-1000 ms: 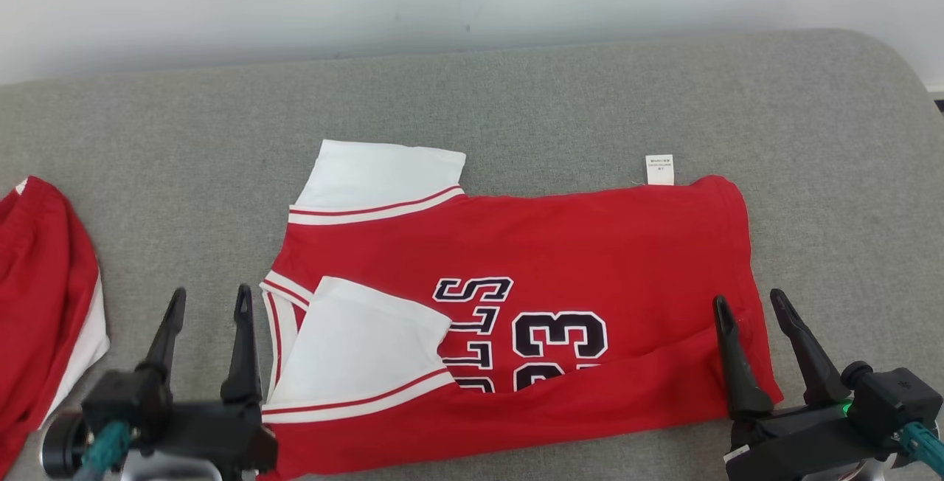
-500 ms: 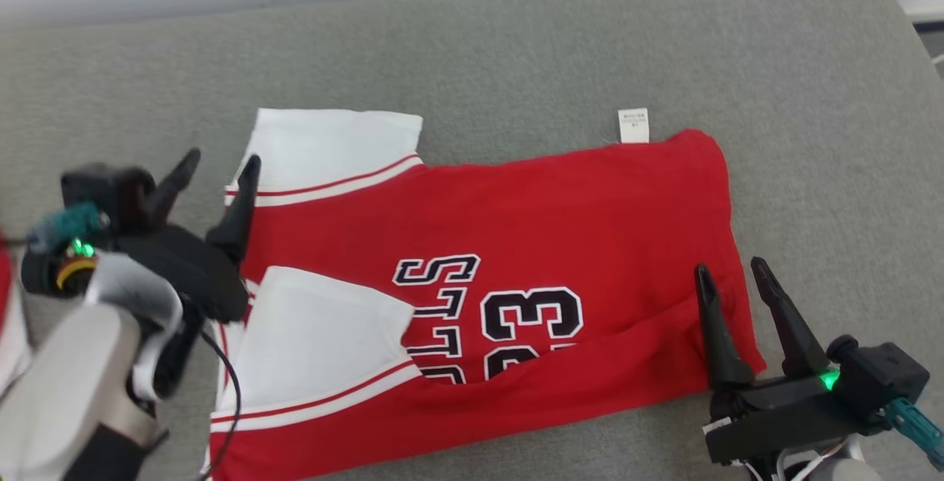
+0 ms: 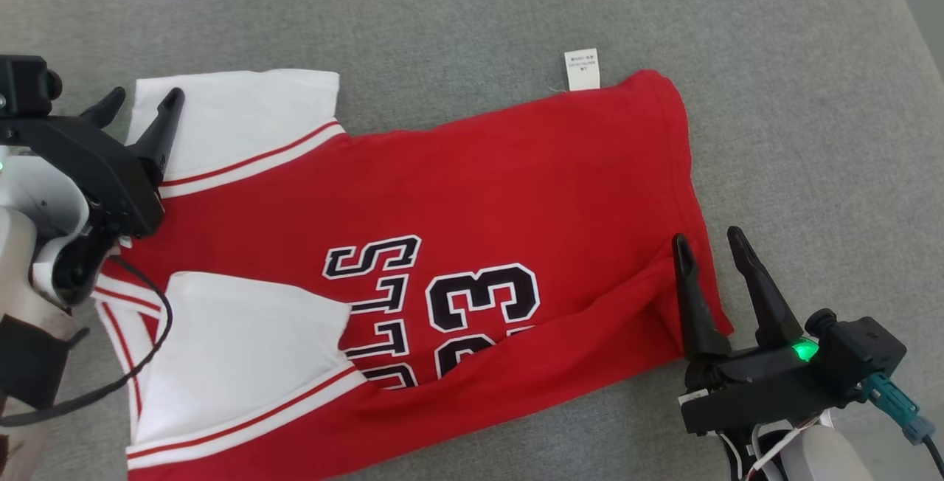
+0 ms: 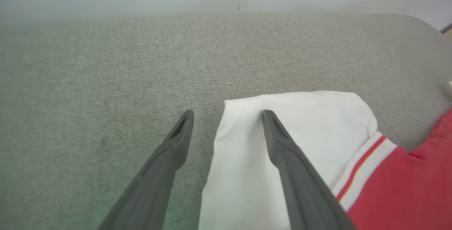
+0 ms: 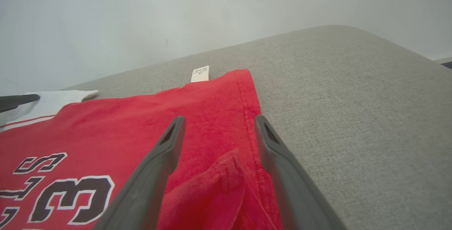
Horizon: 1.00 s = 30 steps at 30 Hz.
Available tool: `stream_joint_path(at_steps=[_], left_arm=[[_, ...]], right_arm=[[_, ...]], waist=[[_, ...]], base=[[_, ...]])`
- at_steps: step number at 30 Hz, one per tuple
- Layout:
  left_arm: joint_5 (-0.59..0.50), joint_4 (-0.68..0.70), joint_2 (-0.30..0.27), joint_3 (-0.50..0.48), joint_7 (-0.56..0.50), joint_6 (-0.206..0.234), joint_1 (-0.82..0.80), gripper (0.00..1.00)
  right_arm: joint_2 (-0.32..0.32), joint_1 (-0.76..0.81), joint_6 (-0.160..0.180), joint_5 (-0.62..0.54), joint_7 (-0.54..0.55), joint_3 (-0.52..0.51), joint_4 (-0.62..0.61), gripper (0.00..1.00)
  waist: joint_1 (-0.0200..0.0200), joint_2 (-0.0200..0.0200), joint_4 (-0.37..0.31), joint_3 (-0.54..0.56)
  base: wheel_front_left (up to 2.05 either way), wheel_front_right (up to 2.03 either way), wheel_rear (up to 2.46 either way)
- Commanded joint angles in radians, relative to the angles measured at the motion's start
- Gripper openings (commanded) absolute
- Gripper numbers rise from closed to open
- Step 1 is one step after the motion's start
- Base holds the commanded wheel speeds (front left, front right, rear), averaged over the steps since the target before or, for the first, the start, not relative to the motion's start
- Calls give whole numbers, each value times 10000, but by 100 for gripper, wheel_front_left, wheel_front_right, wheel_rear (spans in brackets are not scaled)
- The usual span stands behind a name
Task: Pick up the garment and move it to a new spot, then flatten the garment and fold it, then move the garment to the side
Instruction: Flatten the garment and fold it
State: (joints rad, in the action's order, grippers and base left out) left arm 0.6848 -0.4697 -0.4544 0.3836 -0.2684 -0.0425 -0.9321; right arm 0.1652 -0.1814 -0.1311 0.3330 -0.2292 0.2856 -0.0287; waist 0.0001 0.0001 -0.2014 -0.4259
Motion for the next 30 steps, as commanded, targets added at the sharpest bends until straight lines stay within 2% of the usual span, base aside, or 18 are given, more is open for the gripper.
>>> stream_joint_path(at_steps=[1, 6, 7, 8, 9, 17, 23, 30], left_arm=[[-42, -260, -120, 31, -92, -62, -253, 100], [-44, -720, -119, 67, -175, -89, -590, 100], [-67, -765, -127, 84, -165, -105, -645, 59], [-116, -791, -139, 99, -109, -86, -677, 47], [-114, -806, -130, 113, -127, -71, -706, 0], [-234, -529, -65, 289, -185, 4, -875, 0], [-317, -226, 197, 441, 6, 95, -1050, 0], [-463, -47, 799, 810, 239, 21, -1476, 0]], right_arm=[[-51, -159, 6, 54, -107, 63, 101, 100], [-68, -326, 6, 140, -215, 105, 301, 100], [-67, -333, 6, 160, -238, 92, 325, 100], [-56, -333, 6, 193, -263, 67, 358, 100], [-25, -353, 6, 202, -270, 18, 381, 100], [457, -1203, 6, 578, -179, -463, 630, 100], [1269, -2860, 6, 1159, 178, -499, 1742, 100], [2341, -4869, 5, 2527, 655, 878, 3926, 100]], waist=[[-1, -1, -332, -344], [-1, -1, -403, -455], [-1, -1, -402, -471], [-1, -1, -396, -476], [-1, -1, -376, -492], [-1, -1, -135, -522], [-1, -1, 245, -589], [-1, -1, 969, -816]], base=[[0, 0, 0], [0, 0, 0], [0, 0, 0], [0, 0, 0], [0, 0, 0], [0, 0, 0], [0, 0, 0], [0, 0, 0]])
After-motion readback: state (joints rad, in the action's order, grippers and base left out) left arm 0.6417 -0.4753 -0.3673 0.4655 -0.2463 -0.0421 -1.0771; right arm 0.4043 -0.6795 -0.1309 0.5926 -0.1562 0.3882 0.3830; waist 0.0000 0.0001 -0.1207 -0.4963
